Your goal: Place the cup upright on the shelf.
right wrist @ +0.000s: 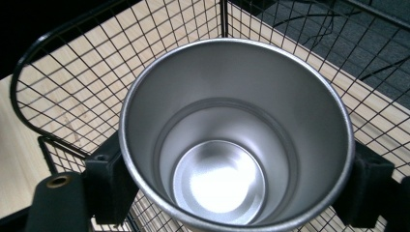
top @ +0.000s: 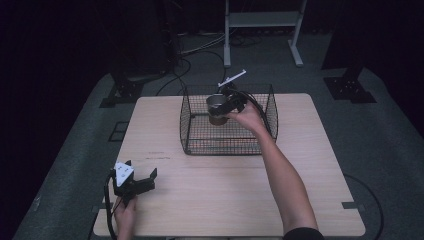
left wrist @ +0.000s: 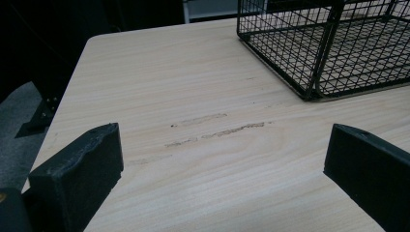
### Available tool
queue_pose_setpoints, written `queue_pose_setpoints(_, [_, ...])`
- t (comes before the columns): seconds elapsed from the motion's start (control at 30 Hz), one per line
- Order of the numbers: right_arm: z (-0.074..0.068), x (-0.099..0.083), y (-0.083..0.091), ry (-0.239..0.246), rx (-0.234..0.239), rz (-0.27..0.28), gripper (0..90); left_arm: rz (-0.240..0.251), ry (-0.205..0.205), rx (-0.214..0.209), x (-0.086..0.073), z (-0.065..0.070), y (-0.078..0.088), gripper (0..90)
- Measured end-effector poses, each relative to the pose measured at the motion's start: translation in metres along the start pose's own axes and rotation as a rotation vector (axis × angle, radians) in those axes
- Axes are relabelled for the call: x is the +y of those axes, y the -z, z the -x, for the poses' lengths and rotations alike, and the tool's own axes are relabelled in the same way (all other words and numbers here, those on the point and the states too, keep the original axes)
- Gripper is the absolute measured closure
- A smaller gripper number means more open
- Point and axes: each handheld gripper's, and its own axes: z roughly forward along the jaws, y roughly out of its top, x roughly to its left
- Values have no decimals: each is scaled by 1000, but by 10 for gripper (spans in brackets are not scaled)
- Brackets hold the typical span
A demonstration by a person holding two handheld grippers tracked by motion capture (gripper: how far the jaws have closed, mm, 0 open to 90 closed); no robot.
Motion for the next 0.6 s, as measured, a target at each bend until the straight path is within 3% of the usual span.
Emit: queue_pose_setpoints(0.6, [11,-15,-15,-34,-6,-40,180,1,-1,0,0,0,0,0])
